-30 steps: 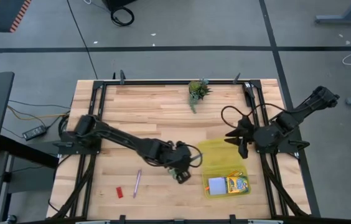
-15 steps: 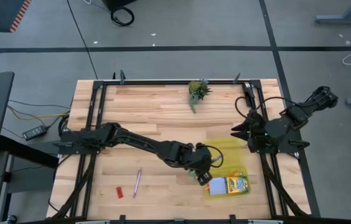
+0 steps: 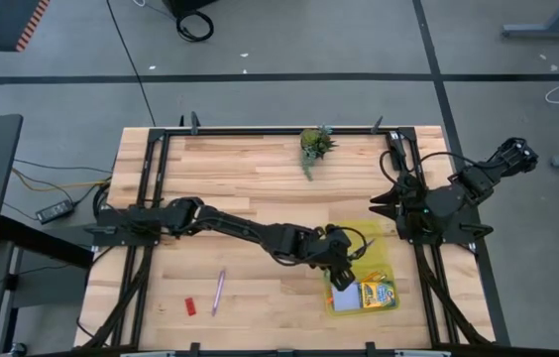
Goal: Pack school essentials
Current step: Put the green scissors into the yellow supply box
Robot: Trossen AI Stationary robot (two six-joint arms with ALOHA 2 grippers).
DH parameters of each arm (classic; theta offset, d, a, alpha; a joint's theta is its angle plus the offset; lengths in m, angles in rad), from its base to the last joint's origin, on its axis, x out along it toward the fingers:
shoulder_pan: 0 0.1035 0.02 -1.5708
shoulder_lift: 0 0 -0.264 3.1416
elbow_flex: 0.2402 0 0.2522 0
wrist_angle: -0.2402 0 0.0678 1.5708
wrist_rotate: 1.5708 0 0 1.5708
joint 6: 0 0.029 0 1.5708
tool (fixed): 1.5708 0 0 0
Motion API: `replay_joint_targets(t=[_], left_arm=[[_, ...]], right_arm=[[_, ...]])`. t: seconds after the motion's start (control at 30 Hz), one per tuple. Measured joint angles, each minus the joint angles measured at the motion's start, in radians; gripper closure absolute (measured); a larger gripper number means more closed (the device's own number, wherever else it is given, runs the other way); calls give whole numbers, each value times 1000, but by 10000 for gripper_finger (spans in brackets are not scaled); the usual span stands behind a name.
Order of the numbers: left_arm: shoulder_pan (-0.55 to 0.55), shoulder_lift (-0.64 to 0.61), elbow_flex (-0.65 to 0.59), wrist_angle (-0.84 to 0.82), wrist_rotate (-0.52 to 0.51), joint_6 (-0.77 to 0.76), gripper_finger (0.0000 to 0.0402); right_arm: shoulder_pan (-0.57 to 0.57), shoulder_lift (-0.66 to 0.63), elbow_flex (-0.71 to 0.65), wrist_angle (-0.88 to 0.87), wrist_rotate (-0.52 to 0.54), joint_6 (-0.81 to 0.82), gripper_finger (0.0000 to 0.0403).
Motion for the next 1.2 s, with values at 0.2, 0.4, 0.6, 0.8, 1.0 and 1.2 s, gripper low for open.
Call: replay_joint_targets(t=[0.2,0.4,0.6,0.8,1.0,1.2], left_arm=[[6,-1,0,71,-18,47,281],[-2,38,-1,109,-4,110,281],[-14,57,0,160,12,109,281],[-30,64,0,178,23,106,281],[-30,93,-2,165,37,113,280],[-28,94,-1,165,37,153,280]], right_arm=[[0,0,0,2,11,-2,283],[0,0,0,7,18,0,283],[0,0,0,9,25,2,283],[0,1,0,12,30,4,283],[0,1,0,14,30,10,283],[0,1,1,14,29,11,283]])
